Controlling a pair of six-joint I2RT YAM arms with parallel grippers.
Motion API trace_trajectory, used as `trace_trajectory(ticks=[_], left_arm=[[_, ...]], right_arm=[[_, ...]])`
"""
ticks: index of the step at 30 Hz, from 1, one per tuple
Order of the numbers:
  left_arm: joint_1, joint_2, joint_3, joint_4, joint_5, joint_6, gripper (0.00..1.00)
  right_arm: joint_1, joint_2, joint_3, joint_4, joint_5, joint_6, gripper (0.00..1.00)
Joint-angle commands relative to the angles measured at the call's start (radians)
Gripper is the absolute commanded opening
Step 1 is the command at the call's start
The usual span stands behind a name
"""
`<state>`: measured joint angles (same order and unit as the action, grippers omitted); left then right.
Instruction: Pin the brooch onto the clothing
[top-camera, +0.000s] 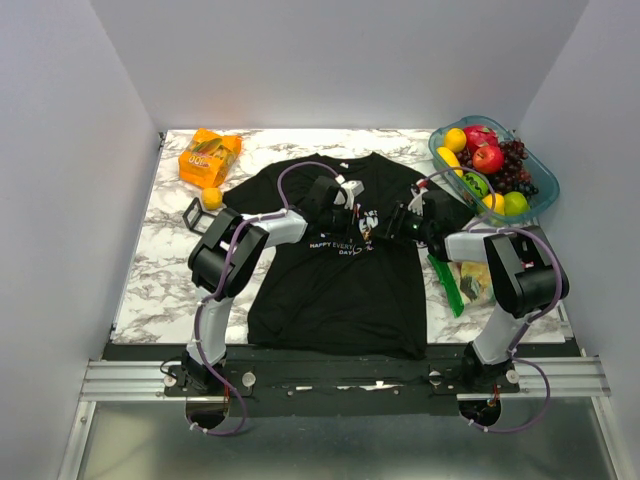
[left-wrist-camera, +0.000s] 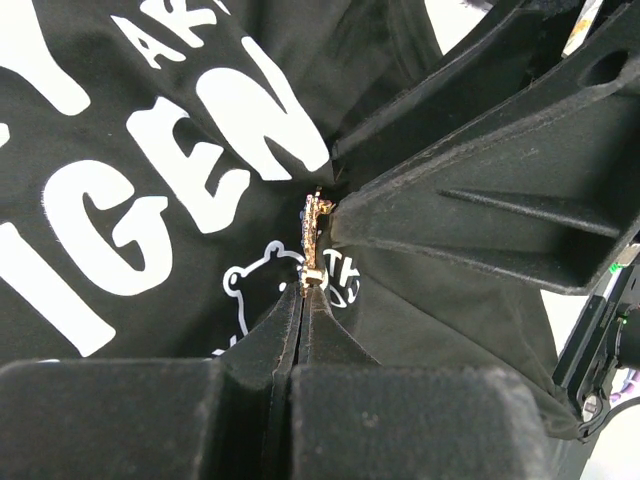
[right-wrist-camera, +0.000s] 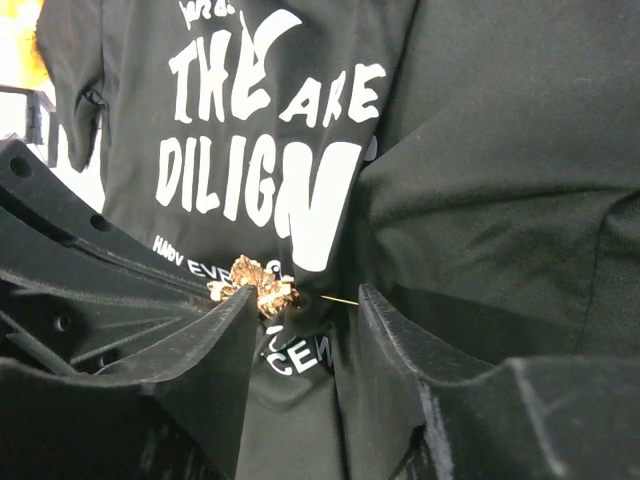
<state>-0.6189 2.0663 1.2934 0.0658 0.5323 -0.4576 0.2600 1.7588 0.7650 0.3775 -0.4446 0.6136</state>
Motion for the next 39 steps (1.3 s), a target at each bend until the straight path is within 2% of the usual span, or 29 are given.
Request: trace_trajectory(ticks=[1, 14, 39], left_arm=[[0.005, -0.029, -0.006, 0.019, 0.014, -0.006, 0.00], [0.005, -0.031, -0.006, -0.007, -0.034, 0.010, 0.00], [-0.002, -0.025, 0.004, -0.034, -0.087, 0.022, 0.00]], right_arm=[[-0.004, -0.008, -0.016, 0.064, -0.057, 0.014, 0.51], [-0.004, -0.085, -0.041, 0.051, -0.063, 0.017, 0.50], [0.002, -0.108, -0.006, 0.017, -0.097, 0.011, 0.50]])
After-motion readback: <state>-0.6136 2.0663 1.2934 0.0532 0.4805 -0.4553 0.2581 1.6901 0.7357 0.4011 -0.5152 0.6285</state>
